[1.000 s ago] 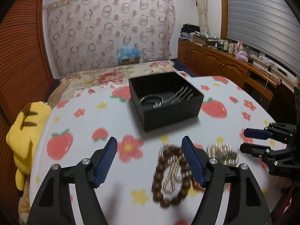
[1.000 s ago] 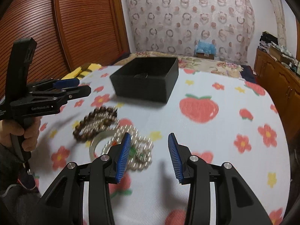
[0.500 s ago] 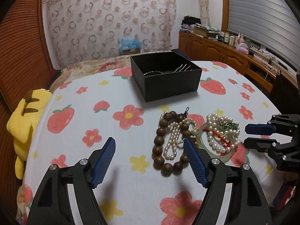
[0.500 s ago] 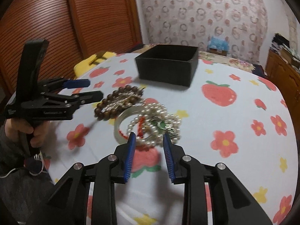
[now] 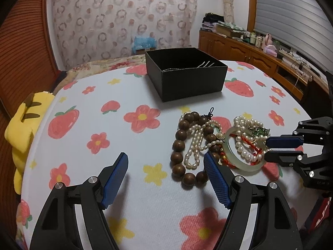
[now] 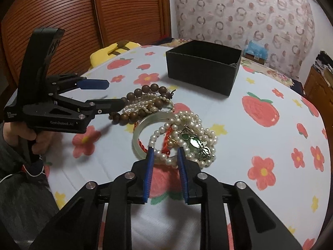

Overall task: Organize jewelry
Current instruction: 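Grasp the pearl necklace with the right tool while the left tool grasps the wooden bead bracelet, then lift the pearl necklace with the right tool while the left tool lifts the bead bracelet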

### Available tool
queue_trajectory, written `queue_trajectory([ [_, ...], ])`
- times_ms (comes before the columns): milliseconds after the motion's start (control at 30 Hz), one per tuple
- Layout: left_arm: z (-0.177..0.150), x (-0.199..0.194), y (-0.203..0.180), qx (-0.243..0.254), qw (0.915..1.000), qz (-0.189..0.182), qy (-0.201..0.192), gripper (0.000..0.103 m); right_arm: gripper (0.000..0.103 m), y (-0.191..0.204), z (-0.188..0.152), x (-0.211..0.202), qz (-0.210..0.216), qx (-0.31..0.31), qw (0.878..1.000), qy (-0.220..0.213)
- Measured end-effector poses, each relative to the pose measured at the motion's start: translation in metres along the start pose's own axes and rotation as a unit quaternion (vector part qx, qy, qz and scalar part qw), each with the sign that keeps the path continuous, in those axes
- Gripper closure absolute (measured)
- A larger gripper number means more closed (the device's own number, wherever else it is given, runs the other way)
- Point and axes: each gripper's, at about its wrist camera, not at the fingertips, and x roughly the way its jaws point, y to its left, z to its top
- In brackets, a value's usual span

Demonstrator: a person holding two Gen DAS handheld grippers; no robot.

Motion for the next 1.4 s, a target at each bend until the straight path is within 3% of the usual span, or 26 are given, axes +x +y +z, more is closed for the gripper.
queue_trajectory([
  [200,0.001,0.002,0.001,0.001,1.0000,0.000,0.002,0.031,0.093,0.005,-0.003,-0.002,-0.012,-0.023,1.000,0.003],
  [567,-0.001,0.005,0.002,-0.010,0.9999,-0.008,0.004,0.031,0.095,-0.004,0.012,-0.022,-0.044,-0.006,0.998,-0.044],
  [633,0.000,0.003,0.004,-0.017,0.9997,-0.017,0.002,0.038,0.095,-0.006,0.016,-0.026,-0.048,-0.002,0.998,-0.051],
  [767,0.006,0.007,0.003,-0.013,0.9993,-0.032,0.017,0.065,0.095,-0.008,0.025,-0.035,-0.054,-0.002,0.996,-0.065],
  [933,0.017,0.015,0.004,-0.002,0.9990,-0.039,0.024,0.068,0.095,-0.008,0.038,-0.043,-0.061,-0.007,0.995,-0.078],
  [1033,0.021,0.024,0.008,-0.006,0.9981,-0.051,0.035,0.076,0.095,-0.007,0.046,-0.048,-0.063,-0.011,0.994,-0.085],
  [1133,0.022,0.029,0.010,-0.012,0.9965,-0.071,0.044,0.091,0.095,-0.004,0.052,-0.053,-0.064,-0.017,0.994,-0.090],
  [1400,0.035,-0.005,0.002,0.003,0.9974,-0.072,-0.004,0.091,0.095,-0.001,0.065,-0.065,-0.069,-0.025,0.992,-0.105],
])
